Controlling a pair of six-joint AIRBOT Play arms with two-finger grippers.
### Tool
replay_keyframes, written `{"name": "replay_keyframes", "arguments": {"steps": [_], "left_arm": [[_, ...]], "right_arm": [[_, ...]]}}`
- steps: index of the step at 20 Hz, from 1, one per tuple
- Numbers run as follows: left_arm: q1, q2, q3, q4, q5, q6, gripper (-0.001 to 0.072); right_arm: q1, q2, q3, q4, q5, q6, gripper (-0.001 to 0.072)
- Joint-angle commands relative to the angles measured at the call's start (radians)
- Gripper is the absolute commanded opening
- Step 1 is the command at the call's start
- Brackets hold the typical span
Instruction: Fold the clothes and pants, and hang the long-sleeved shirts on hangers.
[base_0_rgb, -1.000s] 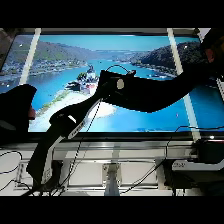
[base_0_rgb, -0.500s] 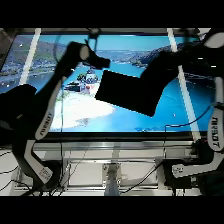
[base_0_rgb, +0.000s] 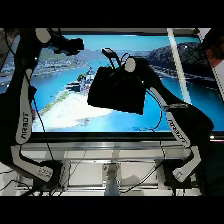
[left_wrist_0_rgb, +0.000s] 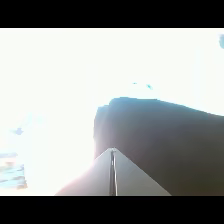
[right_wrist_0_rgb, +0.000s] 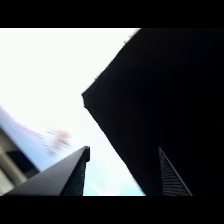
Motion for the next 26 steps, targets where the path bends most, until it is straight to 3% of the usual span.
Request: {"name": "replay_keyframes", "arguments": {"steps": [1,3,5,6,7,8,11,14,26], "left_arm": [[0.011,0.025,0.0,-0.11,0.005,0.039,0.0007],[0.011,0.067,0.0,-0.16,0.013,0.074,0.0007],[0.011,0.136,0.0,-0.161,-0.007,0.116,0.0007],[0.011,0.176,0.0,-0.161,-0.025,0.133,0.0007],[0.012,0.22,0.0,-0.158,-0.042,0.143,0.0007],[0.012,0.262,0.0,-0.152,-0.058,0.158,0.0007],[0.012,0.359,0.0,-0.143,-0.063,0.162,0.0007],[0.012,0.418,0.0,-0.143,-0.063,0.166,0.0022],[0.011,0.437,0.0,-0.143,-0.063,0.165,0.0019]], "right_arm": [[-0.078,0.008,0.124,-0.187,0.147,0.045,0.0442],[-0.219,0.034,0.147,-0.166,0.218,0.046,0.0442],[-0.397,0.049,0.11,-0.014,0.254,0.037,0.0454],[-0.481,0.049,0.07,0.095,0.274,0.027,0.0472],[-0.566,0.049,0.006,0.198,0.301,0.005,0.0573],[-0.634,0.049,-0.064,0.248,0.317,0.002,0.0617],[-0.761,0.047,-0.31,0.327,0.286,-0.004,0.0621],[-0.772,0.026,-0.45,0.387,0.278,-0.138,0.0626],[-0.55,-0.105,-0.45,0.391,0.233,-0.227,0.0626]]}}
